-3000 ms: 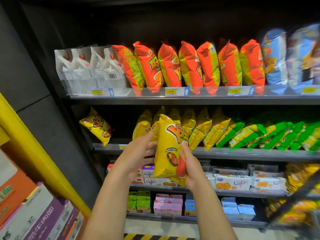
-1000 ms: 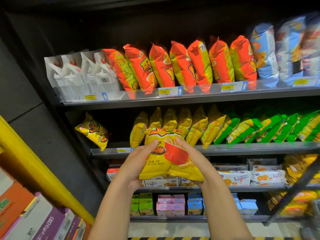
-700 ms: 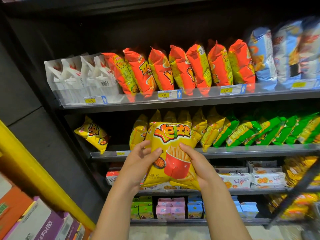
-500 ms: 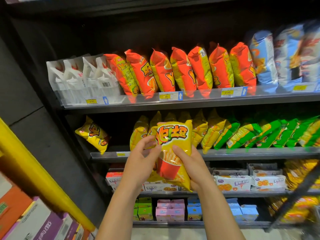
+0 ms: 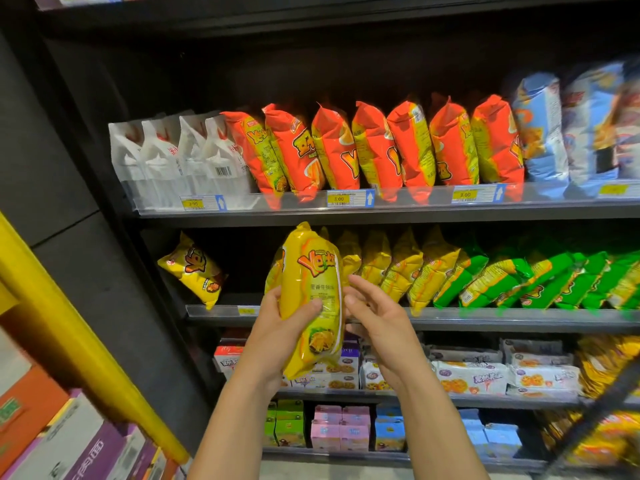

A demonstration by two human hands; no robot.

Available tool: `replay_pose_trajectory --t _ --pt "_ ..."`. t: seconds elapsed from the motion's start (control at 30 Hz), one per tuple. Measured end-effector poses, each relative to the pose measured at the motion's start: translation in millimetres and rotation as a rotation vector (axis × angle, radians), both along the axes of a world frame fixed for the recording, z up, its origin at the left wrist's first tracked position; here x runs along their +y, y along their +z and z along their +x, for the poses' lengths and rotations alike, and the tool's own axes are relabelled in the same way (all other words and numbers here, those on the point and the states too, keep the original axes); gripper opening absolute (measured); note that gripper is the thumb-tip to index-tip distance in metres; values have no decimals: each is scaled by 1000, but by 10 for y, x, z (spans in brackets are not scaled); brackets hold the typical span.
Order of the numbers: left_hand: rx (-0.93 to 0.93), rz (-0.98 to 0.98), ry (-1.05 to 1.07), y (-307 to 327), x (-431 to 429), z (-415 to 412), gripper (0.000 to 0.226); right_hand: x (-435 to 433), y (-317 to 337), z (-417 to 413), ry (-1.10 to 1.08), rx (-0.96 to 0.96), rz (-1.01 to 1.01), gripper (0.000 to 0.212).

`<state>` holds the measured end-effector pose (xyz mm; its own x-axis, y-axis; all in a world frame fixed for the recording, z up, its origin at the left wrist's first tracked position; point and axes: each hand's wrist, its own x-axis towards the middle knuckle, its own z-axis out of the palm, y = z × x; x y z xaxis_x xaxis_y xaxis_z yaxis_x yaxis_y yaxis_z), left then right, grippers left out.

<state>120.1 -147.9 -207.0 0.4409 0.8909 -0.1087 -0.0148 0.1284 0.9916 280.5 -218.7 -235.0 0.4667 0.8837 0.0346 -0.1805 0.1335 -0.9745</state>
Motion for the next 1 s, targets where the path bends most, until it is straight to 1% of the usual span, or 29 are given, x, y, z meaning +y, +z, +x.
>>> replay_pose_trajectory --t 0.03,0.1,0.13,0.17,0.23,0.3,0.37,0.43,0.53,0.57,0.63,0.8,0.83,0.87,0.93,0.97,1.0 --pt "-66 -57 -14 -4 12 -12 61 6 -10 16 -14 33 9 47" --pt "-166 -147 -74 -18 19 -29 58 20 -45 40 17 115 -8 73" --pt "-194 -184 -108 -38 25 -35 59 23 -67 48 64 167 -12 78" --pt "-210 -211 -130 -56 29 -39 60 21 -71 43 122 219 -6 73" --pt "-213 -243 -153 -77 43 -47 59 2 -51 17 218 303 7 57" --pt "-186 -259 -168 -105 71 -60 57 -18 -47 1 267 338 26 51" --pt "-162 -259 -187 -143 112 -89 56 -16 -45 -13 263 294 27 50" --pt "-157 -250 -199 -180 170 -141 56 17 -66 -28 218 209 15 49" --pt "-129 -173 -212 -204 249 -230 59 89 -108 -61 159 121 -7 47" --pt "-107 -139 -217 -207 270 -255 61 119 -120 -82 156 105 -11 47" --pt "-72 -87 -206 -214 323 -296 56 178 -131 -138 158 85 -15 45" --pt "-81 -88 -122 -238 490 -423 51 438 -151 -243 213 3 -19 43" --pt "-91 -90 -107 -249 546 -458 51 509 -157 -262 227 -14 -34 48" --pt "-100 -89 -88 -263 610 -497 52 585 -167 -277 240 -33 -55 59" --pt "-111 -80 -30 -313 779 -586 55 750 -175 -305 229 -105 -124 89" --pt "-113 -75 5 -353 879 -632 55 840 -182 -311 210 -181 -153 92" --pt "-114 -72 43 -399 984 -681 54 928 -189 -312 191 -271 -185 86"
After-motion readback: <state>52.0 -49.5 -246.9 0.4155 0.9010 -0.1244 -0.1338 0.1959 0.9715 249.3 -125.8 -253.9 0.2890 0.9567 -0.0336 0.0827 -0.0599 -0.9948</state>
